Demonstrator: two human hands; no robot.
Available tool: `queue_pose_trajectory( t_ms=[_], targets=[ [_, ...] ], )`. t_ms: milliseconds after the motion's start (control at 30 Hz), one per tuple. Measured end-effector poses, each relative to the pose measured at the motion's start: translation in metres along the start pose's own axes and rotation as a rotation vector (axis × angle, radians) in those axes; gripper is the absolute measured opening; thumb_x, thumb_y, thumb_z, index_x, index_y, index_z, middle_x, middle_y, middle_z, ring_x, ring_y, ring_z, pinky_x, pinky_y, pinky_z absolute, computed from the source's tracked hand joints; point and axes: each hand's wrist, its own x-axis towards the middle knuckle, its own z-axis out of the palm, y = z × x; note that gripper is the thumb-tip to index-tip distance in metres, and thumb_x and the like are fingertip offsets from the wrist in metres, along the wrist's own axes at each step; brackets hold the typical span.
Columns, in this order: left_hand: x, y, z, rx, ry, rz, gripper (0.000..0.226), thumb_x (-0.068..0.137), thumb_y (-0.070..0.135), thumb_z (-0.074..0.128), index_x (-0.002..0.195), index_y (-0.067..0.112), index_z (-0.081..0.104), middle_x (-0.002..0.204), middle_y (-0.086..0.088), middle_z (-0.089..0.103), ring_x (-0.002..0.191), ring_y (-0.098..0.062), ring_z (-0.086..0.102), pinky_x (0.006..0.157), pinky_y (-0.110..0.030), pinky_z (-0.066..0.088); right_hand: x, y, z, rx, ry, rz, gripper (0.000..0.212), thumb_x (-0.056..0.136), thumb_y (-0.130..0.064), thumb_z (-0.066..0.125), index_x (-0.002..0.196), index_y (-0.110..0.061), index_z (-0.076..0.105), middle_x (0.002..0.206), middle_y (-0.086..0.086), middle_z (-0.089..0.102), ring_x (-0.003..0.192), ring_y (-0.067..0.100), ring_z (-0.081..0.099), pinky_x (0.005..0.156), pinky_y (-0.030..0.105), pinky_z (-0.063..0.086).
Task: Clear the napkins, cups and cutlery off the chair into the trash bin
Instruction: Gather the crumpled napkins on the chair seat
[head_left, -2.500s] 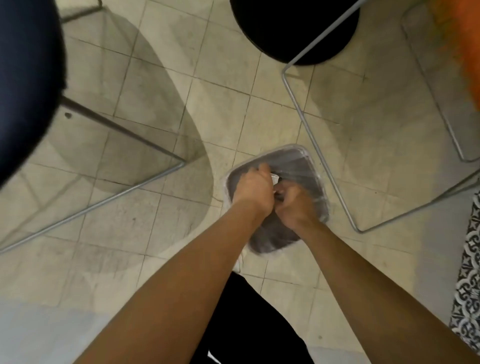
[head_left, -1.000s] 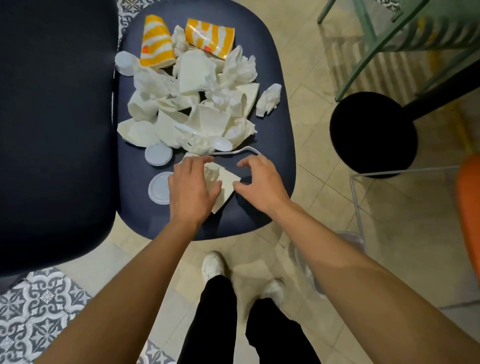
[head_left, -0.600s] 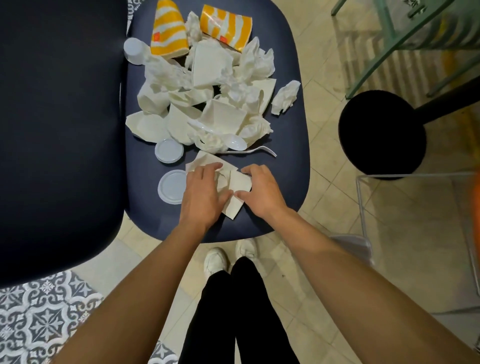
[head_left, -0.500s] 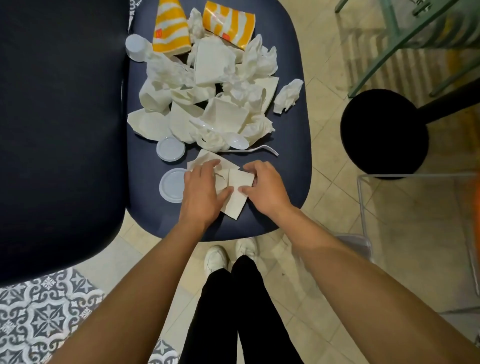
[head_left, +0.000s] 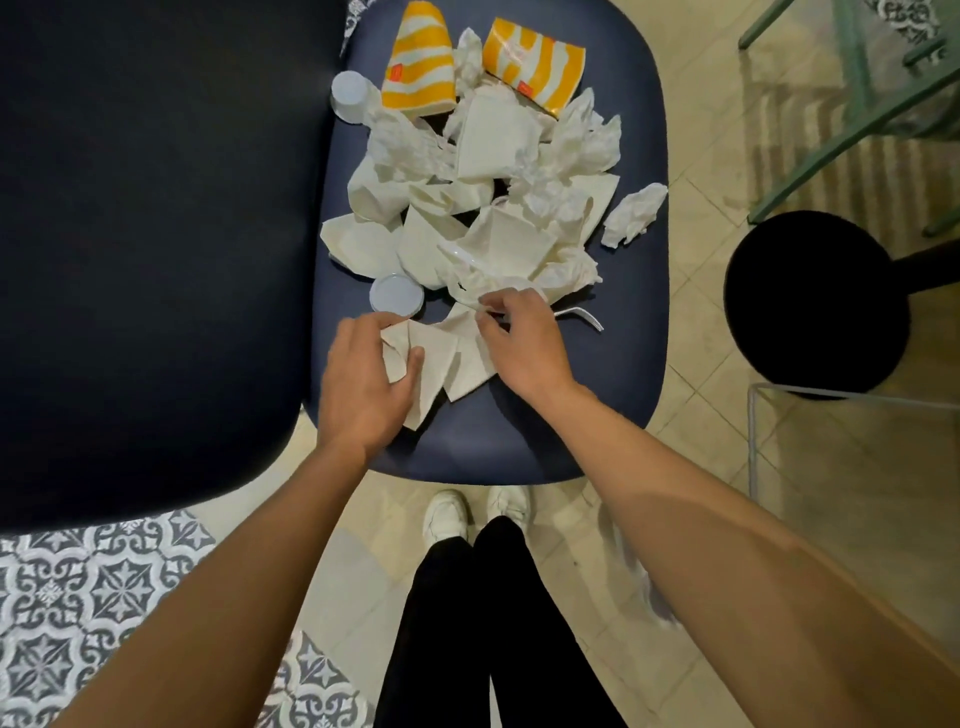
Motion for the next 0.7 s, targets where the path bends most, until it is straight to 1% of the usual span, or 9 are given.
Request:
queue_pose_trajectory(
  t_ms=[33,100,200,267,367,433,500,567,700],
  targets=[
    [-0.001,-0.004,-0.004,-0.022,0.028,-0.025,0.033,0.087,0.035,0.058,0.117,0.023,0.05,0.117,0.003,0.049,0.106,-0.008,0.044,0.082,-0.022,0.033,0.001,0.0,0.004,-0.075,-0.044,0.001,0.034,0.091,-0.025,0.057,0.122,-0.011,0.055,0.12,0.008,0.051,0.116,0.021,0.048,0.099,0.029,0.04],
    [-0.004,-0.011,-0.009,-0.041,0.076,-0.074,0.031,0.086,0.035,0.059,0.114,0.025,0.05,0.116,0.005,0.047,0.098,-0.006,0.047,0.079,-0.024,0.035,0.002,-0.001,0.011,-0.196,-0.098,0.0,0.051,0.085,-0.032,0.064,0.13,-0.013,0.047,0.126,0.008,0.046,0.121,0.024,0.04,0.103,0.036,0.036],
    [-0.003,-0.017,-0.012,-0.067,0.111,-0.143,0.03,0.086,0.033,0.06,0.114,0.025,0.051,0.116,0.003,0.048,0.092,-0.006,0.047,0.079,-0.025,0.037,0.001,-0.004,0.023,-0.309,-0.092,0.015,0.072,0.075,-0.04,0.073,0.133,-0.017,0.038,0.13,0.005,0.042,0.124,0.024,0.036,0.101,0.037,0.032],
    [-0.003,-0.02,-0.013,-0.087,0.12,-0.173,0.031,0.087,0.032,0.06,0.115,0.024,0.052,0.116,0.003,0.048,0.09,-0.004,0.045,0.078,-0.024,0.036,0.001,-0.004,0.032,-0.357,-0.085,0.02,0.078,0.071,-0.042,0.076,0.133,-0.019,0.036,0.131,0.004,0.041,0.124,0.023,0.035,0.098,0.037,0.031],
    [-0.003,-0.022,-0.012,-0.101,0.115,-0.185,0.03,0.088,0.032,0.058,0.116,0.025,0.051,0.116,0.004,0.047,0.087,-0.004,0.045,0.076,-0.023,0.036,0.0,-0.003,0.039,-0.308,-0.098,0.047,0.079,0.07,-0.038,0.078,0.133,-0.019,0.035,0.131,0.004,0.041,0.123,0.024,0.038,0.096,0.038,0.032],
    [-0.003,-0.023,-0.011,-0.114,0.113,-0.189,0.03,0.089,0.032,0.058,0.117,0.024,0.051,0.117,0.003,0.047,0.089,-0.005,0.045,0.077,-0.022,0.036,0.001,-0.002,0.039,-0.241,-0.105,0.067,0.079,0.067,-0.034,0.081,0.13,-0.018,0.036,0.131,0.003,0.045,0.12,0.025,0.044,0.094,0.039,0.035],
    [-0.002,-0.023,-0.01,-0.126,0.114,-0.181,0.031,0.089,0.031,0.058,0.117,0.023,0.051,0.114,0.005,0.045,0.09,-0.004,0.045,0.078,-0.021,0.036,0.002,-0.002,0.036,-0.189,-0.123,0.086,0.077,0.065,-0.032,0.082,0.127,-0.019,0.038,0.126,0.002,0.051,0.113,0.025,0.051,0.084,0.035,0.039],
    [-0.001,-0.022,-0.01,-0.139,0.11,-0.185,0.031,0.087,0.03,0.06,0.117,0.024,0.051,0.111,0.009,0.042,0.089,-0.004,0.045,0.078,-0.02,0.036,0.004,-0.003,0.03,-0.195,-0.152,0.085,0.069,0.068,-0.032,0.08,0.123,-0.021,0.04,0.116,0.002,0.058,0.105,0.025,0.055,0.074,0.032,0.037],
    [0.0,-0.018,-0.01,-0.182,0.1,-0.217,0.037,0.082,0.022,0.065,0.115,0.027,0.05,0.109,0.012,0.041,0.091,-0.003,0.043,0.08,-0.016,0.034,0.005,-0.003,0.015,-0.181,-0.157,0.082,0.05,0.079,-0.028,0.071,0.121,-0.023,0.044,0.108,0.002,0.061,0.096,0.023,0.057,0.07,0.031,0.039]
  ],
)
